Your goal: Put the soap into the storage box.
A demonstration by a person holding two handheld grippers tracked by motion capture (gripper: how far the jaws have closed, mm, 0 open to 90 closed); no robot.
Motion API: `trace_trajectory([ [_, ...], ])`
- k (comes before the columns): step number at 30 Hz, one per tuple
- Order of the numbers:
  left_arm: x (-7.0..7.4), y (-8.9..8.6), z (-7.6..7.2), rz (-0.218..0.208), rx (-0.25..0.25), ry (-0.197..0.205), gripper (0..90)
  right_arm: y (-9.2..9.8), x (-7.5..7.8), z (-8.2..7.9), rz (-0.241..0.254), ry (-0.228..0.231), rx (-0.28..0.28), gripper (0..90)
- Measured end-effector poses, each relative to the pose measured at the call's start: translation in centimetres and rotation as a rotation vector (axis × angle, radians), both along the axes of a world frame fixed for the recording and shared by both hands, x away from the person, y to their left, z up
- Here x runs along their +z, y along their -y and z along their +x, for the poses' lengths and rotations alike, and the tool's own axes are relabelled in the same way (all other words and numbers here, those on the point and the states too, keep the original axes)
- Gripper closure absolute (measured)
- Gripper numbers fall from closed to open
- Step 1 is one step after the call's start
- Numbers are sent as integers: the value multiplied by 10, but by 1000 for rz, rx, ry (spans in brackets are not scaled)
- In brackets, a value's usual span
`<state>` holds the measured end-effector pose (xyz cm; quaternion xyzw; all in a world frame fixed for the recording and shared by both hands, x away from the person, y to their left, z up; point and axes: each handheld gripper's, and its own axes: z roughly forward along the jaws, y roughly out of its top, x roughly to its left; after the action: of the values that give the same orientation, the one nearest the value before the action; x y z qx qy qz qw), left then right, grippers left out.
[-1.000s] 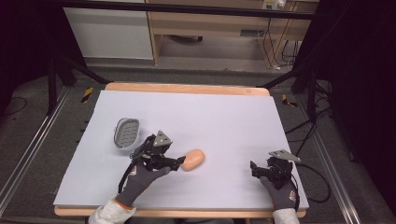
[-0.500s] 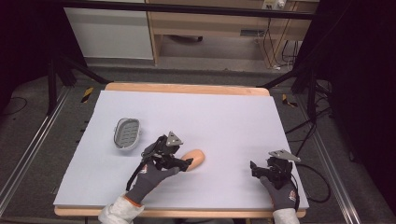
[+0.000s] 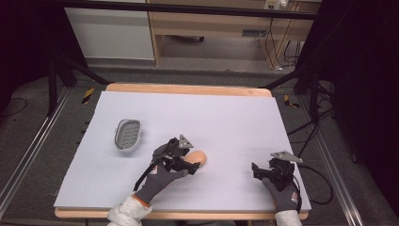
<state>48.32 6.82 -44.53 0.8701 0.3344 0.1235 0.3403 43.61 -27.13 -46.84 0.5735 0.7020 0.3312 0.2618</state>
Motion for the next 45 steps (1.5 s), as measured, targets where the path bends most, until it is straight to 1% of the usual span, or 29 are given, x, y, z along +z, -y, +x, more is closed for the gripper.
trace_trajectory([
  [6,-6,6,1,26,-10,-11,200,0,0,0,1,-4,-1,69],
  [8,-9,8,3,44,-13,-16,202,-1,0,0,5,-9,-3,69],
  [11,-12,10,4,50,-13,-21,205,-1,0,1,5,-8,-1,69],
  [13,-14,11,5,68,-14,-21,209,-1,0,1,1,-9,3,68],
  [16,-18,11,8,85,-14,-36,224,-1,-1,1,3,-11,2,68],
  [18,-20,12,8,85,-10,-35,227,-2,-1,1,3,-12,2,68],
  [20,-23,13,10,95,-11,-41,231,-2,-1,1,2,-12,2,68],
  [23,-24,13,11,98,-15,-49,238,-2,-1,1,4,-12,3,68],
  [24,-25,13,11,95,-13,-46,240,-2,-1,1,5,-13,3,68],
  [25,-24,13,11,100,-17,-48,247,-2,-1,1,4,-14,3,68],
  [30,-24,14,11,95,-17,-43,300,-2,-1,1,2,-15,5,68],
  [37,-23,14,11,101,-19,-45,310,-3,-1,2,5,-22,4,68],
  [41,-22,13,11,94,-12,-46,310,-2,-1,2,3,-21,6,68],
  [42,-20,12,10,80,-9,-42,311,-2,-1,2,1,-17,7,67],
  [45,-16,9,9,67,-10,-37,311,-2,-1,1,7,-21,3,68],
])
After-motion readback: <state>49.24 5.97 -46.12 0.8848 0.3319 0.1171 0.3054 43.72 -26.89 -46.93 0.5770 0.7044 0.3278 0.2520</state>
